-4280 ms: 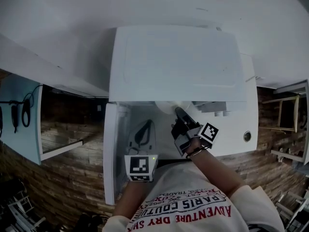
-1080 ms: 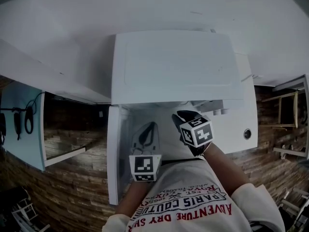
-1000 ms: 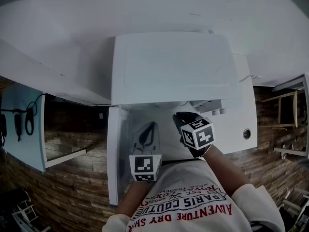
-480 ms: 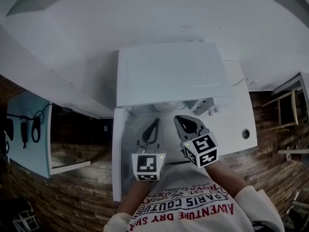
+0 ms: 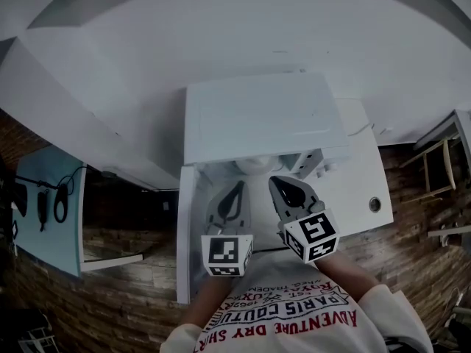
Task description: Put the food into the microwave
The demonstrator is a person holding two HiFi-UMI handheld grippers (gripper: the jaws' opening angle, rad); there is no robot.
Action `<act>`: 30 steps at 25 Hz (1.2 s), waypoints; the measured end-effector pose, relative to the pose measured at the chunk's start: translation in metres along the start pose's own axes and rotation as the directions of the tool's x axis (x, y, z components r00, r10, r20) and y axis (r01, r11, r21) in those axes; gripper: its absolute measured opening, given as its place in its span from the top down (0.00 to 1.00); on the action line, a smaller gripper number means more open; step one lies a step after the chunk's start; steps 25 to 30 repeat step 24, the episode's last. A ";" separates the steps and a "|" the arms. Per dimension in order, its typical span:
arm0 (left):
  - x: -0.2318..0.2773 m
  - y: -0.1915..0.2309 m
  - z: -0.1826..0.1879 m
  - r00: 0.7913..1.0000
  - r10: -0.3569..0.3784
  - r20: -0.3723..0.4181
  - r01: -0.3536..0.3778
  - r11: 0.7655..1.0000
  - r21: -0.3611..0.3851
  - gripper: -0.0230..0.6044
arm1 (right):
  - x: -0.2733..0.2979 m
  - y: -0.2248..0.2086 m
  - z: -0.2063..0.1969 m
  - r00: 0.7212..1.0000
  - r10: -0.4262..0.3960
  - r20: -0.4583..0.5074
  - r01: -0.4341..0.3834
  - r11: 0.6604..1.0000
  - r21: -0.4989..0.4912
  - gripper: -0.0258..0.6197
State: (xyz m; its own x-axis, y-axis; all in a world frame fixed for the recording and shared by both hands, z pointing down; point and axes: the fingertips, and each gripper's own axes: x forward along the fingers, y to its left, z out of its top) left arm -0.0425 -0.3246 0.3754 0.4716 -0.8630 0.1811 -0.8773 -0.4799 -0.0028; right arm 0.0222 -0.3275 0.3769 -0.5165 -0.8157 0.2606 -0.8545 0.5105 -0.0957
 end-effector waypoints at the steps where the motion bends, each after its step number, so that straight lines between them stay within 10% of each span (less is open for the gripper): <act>1: 0.000 0.000 -0.001 1.000 -0.003 -0.002 0.003 1.000 -0.013 0.96 | -0.002 -0.001 0.000 1.000 -0.006 0.005 0.006 1.000 0.001 0.94; 30: -0.005 -0.022 0.001 0.999 -0.054 -0.003 0.054 0.998 -0.022 0.96 | -0.025 -0.005 -0.001 0.996 -0.066 0.062 0.068 0.998 -0.021 0.94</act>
